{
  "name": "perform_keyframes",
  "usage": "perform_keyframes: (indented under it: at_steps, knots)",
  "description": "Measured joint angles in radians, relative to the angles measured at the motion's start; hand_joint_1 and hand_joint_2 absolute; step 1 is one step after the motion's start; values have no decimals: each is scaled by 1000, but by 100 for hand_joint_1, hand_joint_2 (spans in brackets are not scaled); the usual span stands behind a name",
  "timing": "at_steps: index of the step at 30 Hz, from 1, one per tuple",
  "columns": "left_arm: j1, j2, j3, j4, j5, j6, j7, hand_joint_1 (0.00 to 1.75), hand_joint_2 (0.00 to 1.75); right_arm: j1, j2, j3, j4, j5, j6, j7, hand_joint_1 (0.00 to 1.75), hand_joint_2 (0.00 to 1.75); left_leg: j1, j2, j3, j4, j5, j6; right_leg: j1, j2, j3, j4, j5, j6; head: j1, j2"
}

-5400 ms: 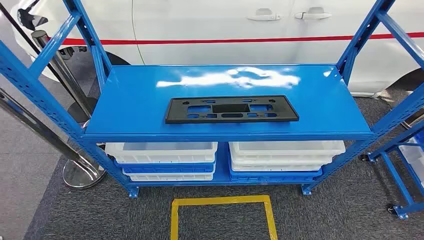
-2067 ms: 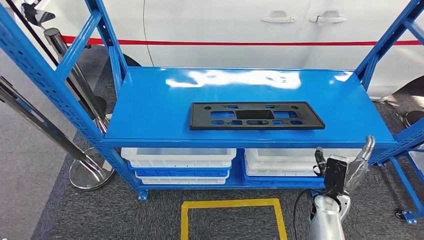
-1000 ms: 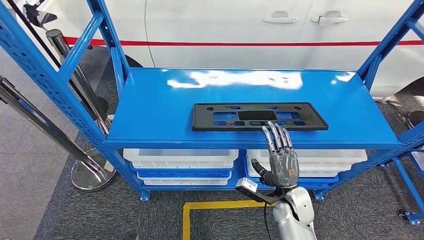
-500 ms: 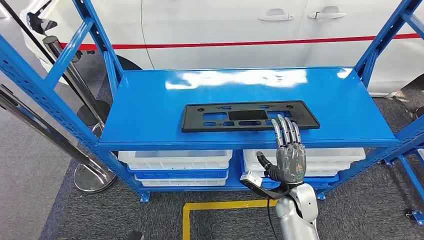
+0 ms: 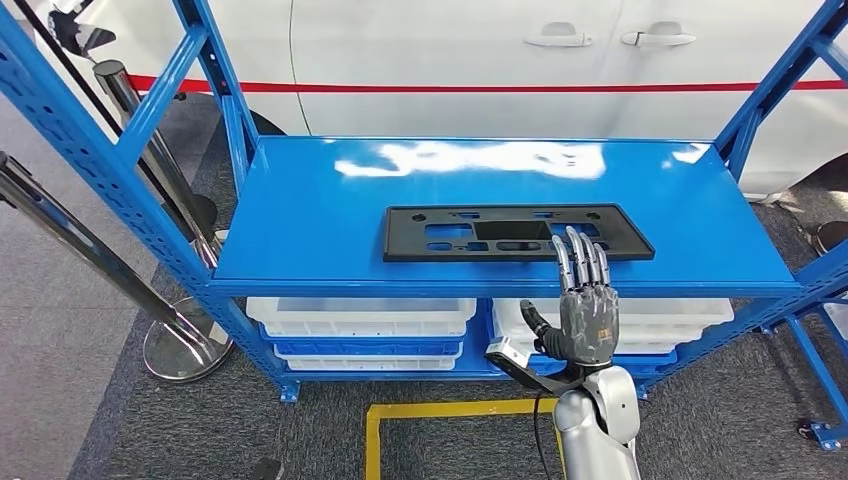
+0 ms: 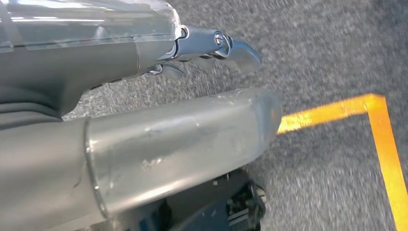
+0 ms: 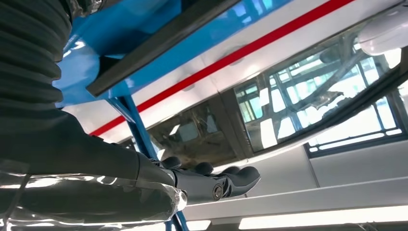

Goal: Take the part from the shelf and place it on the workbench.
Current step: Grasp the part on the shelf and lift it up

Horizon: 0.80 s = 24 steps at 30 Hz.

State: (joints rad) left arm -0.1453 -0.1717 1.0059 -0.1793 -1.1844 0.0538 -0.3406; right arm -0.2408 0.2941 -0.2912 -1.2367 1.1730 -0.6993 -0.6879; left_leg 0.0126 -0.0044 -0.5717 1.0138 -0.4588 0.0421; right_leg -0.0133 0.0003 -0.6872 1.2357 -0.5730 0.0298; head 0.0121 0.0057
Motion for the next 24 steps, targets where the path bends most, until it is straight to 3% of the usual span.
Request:
perform_keyframes:
  at_steps: [1, 2, 3, 6, 8, 11, 13, 15, 16, 17, 18, 21, 22, 24]
  knots:
    - [0, 0, -2, 0, -2, 0, 0, 0, 0, 0, 0, -6, 4, 0, 0, 0, 0, 175, 0, 0, -1, 1, 0, 0, -1, 0, -23, 46, -13, 3, 0, 0]
    - [0, 0, -4, 0, -3, 1, -1, 0, 0, 0, 0, -12, 9, 0, 0, 0, 0, 175, -1, 0, -1, 1, 0, 0, -1, 0, -31, 62, -8, 4, 0, 0]
    - [0, 0, -6, 0, -4, 1, -1, 0, 0, -2, 0, -17, 14, 0, 0, 0, 0, 175, -1, -1, 0, 2, -1, -1, -1, 0, -19, 38, 17, 4, 0, 0]
    - [-3, -1, -11, 0, -8, 2, -1, 0, 0, -14, 0, -28, 25, 1, 0, 0, 0, 175, -3, -2, 2, 6, -5, -7, 1, 0, 73, -151, 106, -7, 0, 0]
    - [-6, -2, -14, 0, -9, 2, -1, 0, 0, -21, 0, -36, 31, 3, 0, 0, 0, 175, -6, -2, 0, 6, -6, -15, 7, 1, 95, -205, 113, -15, 0, 0]
    - [-8, -2, -17, 0, -9, 2, -1, 0, 0, -22, 0, -45, 37, 3, 0, 0, 0, 175, -5, -2, -4, 11, -13, -31, 4, 1, 97, -215, 117, -31, 0, 0]
    - [-8, -2, -18, 0, -10, 2, -1, 0, 0, -22, 0, -46, 39, 1, 0, 0, 0, 175, -3, -1, -30, 72, -52, -41, -1, -1, 102, -222, 121, -44, -1, 0]
    - [-8, -2, -20, 0, -11, 1, -3, 0, 0, -21, 0, -48, 40, -1, 0, 0, 0, 175, -1, -1, -88, 199, -113, -48, 1, -3, 102, -221, 120, -52, -1, 0]
    - [-7, -2, -22, 0, -12, -1, -5, 0, 0, -20, 0, -51, 41, 0, 0, 0, 0, 175, 0, -1, -116, 255, -131, -51, 1, -4, 102, -220, 119, -53, -1, 0]
    - [-7, -2, -23, 0, -14, -2, -7, 0, 0, -18, 0, -54, 42, 2, 0, 0, 0, 175, 0, -1, -130, 283, -132, -53, 1, -4, 102, -218, 117, -53, -1, 0]
    - [-6, -2, -25, 0, -16, -4, -9, 0, 0, -17, 0, -58, 43, 4, 0, 0, 0, 175, 1, -1, -126, 273, -113, -53, 1, -3, 102, -216, 116, -53, -1, 0]
    - [-9, -2, -30, -1, -20, -5, -10, 0, 0, -15, 0, -64, 43, 18, 0, 0, 0, 175, 0, 0, -41, 90, -22, -46, 3, 0, 104, -205, 107, -45, -1, 0]
    - [-11, -2, -32, -1, -20, -5, -10, 0, 0, -15, 0, -66, 43, 24, 0, 2, 0, 175, -1, 0, -20, 45, -10, -42, 4, 0, 102, -202, 105, -40, -1, 0]
    - [-14, -3, -34, -2, -20, -6, -11, 0, 0, -14, 0, -69, 44, 38, 0, 9, 0, 175, -5, -1, -11, 21, -11, -34, 7, 0, 98, -201, 105, -30, -1, 0]
